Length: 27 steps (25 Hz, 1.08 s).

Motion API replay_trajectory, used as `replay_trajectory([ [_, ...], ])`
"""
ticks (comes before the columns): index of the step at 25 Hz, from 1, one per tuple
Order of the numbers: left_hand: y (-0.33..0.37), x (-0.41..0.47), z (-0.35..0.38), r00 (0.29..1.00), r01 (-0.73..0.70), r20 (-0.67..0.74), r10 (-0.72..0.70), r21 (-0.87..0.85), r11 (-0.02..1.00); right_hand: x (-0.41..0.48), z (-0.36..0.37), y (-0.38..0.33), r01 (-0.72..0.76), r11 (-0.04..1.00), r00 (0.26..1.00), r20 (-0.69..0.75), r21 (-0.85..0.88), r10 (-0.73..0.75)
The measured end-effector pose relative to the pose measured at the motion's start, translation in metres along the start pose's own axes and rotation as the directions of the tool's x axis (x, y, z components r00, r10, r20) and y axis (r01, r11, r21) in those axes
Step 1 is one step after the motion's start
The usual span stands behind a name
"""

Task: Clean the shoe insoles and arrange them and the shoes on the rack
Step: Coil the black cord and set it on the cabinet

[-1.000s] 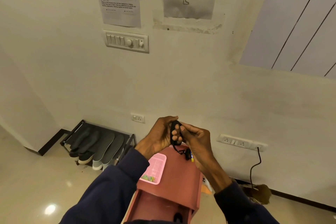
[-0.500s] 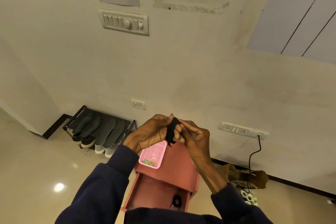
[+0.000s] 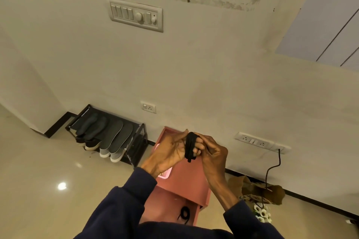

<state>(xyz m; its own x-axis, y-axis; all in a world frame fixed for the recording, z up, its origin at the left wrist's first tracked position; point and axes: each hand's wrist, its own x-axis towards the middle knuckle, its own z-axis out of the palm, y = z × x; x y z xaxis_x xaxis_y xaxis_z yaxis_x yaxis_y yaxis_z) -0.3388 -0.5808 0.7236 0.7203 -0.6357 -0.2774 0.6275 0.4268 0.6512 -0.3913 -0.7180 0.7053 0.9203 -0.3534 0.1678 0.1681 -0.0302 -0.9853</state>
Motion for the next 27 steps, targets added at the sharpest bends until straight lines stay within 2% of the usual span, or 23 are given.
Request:
replay_trajectory([
  [2,0.011,-0.005,-0.020,0.992,0.039,0.125,-0.032,-0.057,0.998,0.001,0.005,0.004,0.010,0.999,0.999,0.035,-0.036,-0.008],
  [4,0.018,-0.010,-0.036,0.991,0.020,0.134,-0.014,-0.042,0.999,0.002,0.022,0.003,0.000,0.999,0.999,0.053,-0.052,0.002],
  [6,0.025,-0.012,-0.045,0.999,-0.016,0.037,0.018,-0.052,0.999,0.004,0.046,0.003,-0.029,0.998,0.998,0.057,-0.060,0.033],
  [9,0.032,-0.009,-0.058,0.977,-0.053,-0.212,0.033,-0.088,0.995,0.009,0.076,0.002,-0.017,0.991,0.995,0.094,-0.135,0.030],
  [12,0.042,-0.003,-0.077,0.933,-0.060,-0.355,0.054,-0.006,0.998,0.016,0.105,0.005,0.010,0.975,0.995,0.097,-0.224,0.012],
  [14,0.042,0.001,-0.094,0.912,-0.052,-0.403,0.073,0.062,0.997,0.017,0.120,0.014,0.001,0.956,0.996,0.086,-0.292,0.025],
  [16,0.040,0.004,-0.117,0.939,0.026,-0.343,-0.012,0.037,0.999,0.014,0.127,0.031,-0.099,0.960,0.993,0.037,-0.262,0.112],
  [18,0.034,0.007,-0.150,0.962,0.203,-0.175,-0.210,-0.057,0.978,0.006,0.125,0.056,-0.275,0.951,0.961,-0.051,-0.140,0.270],
  [20,0.016,0.014,-0.188,0.939,0.339,-0.014,-0.344,-0.137,0.931,-0.008,0.118,0.088,-0.417,0.907,0.907,-0.100,-0.062,0.410],
  [22,-0.014,0.021,-0.222,0.912,0.410,0.053,-0.407,-0.155,0.899,-0.027,0.112,0.127,-0.519,0.853,0.849,-0.138,-0.047,0.509],
  [25,-0.070,0.036,-0.263,0.870,0.486,-0.008,-0.494,-0.167,0.858,-0.052,0.107,0.192,-0.619,0.783,0.775,-0.200,-0.056,0.599],
  [27,-0.114,0.051,-0.287,0.829,0.513,-0.177,-0.530,-0.137,0.848,-0.067,0.104,0.240,-0.678,0.733,0.725,-0.227,-0.063,0.651],
])
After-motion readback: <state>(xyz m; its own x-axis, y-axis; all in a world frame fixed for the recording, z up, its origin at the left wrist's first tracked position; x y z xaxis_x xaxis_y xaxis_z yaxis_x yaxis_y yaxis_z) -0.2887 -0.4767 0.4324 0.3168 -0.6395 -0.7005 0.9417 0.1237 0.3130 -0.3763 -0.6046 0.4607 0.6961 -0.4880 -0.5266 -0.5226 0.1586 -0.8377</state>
